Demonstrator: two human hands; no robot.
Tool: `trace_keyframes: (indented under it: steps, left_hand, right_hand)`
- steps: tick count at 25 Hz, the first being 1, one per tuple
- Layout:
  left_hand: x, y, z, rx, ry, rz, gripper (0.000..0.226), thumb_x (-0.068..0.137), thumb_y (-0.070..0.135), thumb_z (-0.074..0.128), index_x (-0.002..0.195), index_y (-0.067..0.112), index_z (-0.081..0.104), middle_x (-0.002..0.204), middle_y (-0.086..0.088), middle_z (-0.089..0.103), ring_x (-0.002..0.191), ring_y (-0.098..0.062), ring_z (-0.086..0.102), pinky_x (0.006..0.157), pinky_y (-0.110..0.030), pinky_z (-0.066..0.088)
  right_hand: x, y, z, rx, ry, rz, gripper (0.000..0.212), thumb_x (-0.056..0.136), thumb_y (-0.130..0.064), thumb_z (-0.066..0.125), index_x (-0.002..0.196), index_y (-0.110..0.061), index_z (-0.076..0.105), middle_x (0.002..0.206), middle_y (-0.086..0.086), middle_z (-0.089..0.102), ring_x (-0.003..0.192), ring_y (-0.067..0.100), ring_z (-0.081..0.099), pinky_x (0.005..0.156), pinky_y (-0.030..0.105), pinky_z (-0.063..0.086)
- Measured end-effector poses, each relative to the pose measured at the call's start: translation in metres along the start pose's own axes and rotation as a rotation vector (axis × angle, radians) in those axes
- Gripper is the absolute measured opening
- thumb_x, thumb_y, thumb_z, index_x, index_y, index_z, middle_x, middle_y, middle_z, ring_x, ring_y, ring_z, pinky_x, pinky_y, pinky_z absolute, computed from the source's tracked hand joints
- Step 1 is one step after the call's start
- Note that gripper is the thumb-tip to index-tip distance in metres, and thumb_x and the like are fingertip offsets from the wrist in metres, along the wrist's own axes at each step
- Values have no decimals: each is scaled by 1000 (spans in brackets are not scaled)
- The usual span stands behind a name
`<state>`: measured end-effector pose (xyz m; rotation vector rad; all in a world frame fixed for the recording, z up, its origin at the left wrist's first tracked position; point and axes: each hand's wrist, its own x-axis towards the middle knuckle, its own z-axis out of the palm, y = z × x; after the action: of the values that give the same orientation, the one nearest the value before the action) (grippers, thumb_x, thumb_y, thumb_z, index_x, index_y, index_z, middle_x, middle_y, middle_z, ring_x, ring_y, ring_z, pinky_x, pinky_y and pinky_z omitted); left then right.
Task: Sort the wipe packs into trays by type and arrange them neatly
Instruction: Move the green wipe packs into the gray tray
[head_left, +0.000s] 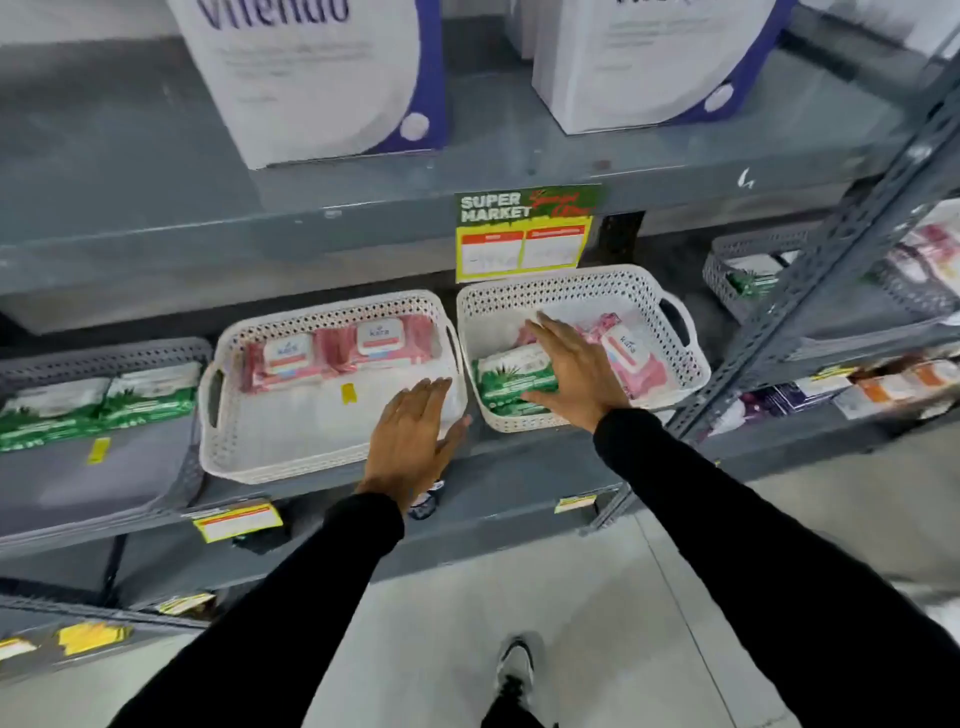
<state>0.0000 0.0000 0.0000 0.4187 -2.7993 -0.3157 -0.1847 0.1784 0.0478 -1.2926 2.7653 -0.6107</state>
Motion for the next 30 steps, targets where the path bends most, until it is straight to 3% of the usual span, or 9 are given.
trace_keyframes:
  steps: [2,4,7,9,12,15,20,24,30]
  left_hand:
    - [9,4,11,-10,-49,-40,62,101,51,38,139,5,55,137,-20,63,129,-35,58,109,-48,44]
    - [7,7,18,60,-49,-42,51,101,45,40,126,8,65,124,-17,71,116,-34,66,97,-45,52]
    - [5,11,22,135,1,-35,36,100,33,43,99,13,73,91,-9,77,81,-32,72,69,-36,55]
    - [4,14,18,153,-12,-70,33,100,31,44,96,15,72,85,-5,77,75,-30,71,64,-35,54]
    - [4,13,20,139,-24,-70,32,102,32,42,93,18,70,80,-2,74,73,-29,69,63,-35,51]
    - [4,8,18,90,-28,-45,34,101,35,42,95,19,70,84,-2,75,77,-28,70,65,-36,52]
    - [-13,-19,0,-100,22,-87,37,104,39,39,113,17,68,110,-1,75,97,-27,69,78,-37,53]
    - [-55,-78,-39,-161,146,-121,34,105,32,40,118,16,67,117,-3,73,107,-26,66,85,-36,51]
    - [-149,-233,-111,-32,360,-264,27,103,21,46,115,11,69,119,-8,72,123,-28,61,91,-41,50]
  right_hand:
    - [15,14,3,16,-142,-43,96,78,-42,80,155,-22,26,166,1,21,152,22,19,122,47,18]
    - [23,22,7,26,-234,-32,92,78,-47,79,153,-24,31,164,0,26,151,20,20,122,51,13]
    - [23,31,16,34,-199,-60,80,78,-53,76,146,-28,42,157,0,40,147,22,29,121,56,15]
    - [19,33,17,51,-175,-76,75,77,-54,76,142,-30,45,151,-1,46,143,22,35,119,56,21]
    - [17,32,13,87,-125,-57,72,76,-51,77,139,-30,48,145,-3,49,138,20,36,112,44,29]
    - [16,23,5,160,-4,-3,72,74,-49,80,137,-30,51,139,-5,52,133,19,40,108,41,34]
    - [26,-45,0,228,96,-34,69,73,-48,81,132,-27,54,132,-3,56,126,20,44,103,45,40]
    - [43,-148,32,282,84,-106,71,70,-47,84,132,-27,55,132,-2,57,125,19,45,103,40,40]
    - [80,-338,120,345,48,-227,68,69,-44,84,128,-22,59,127,1,61,119,21,50,99,39,43]
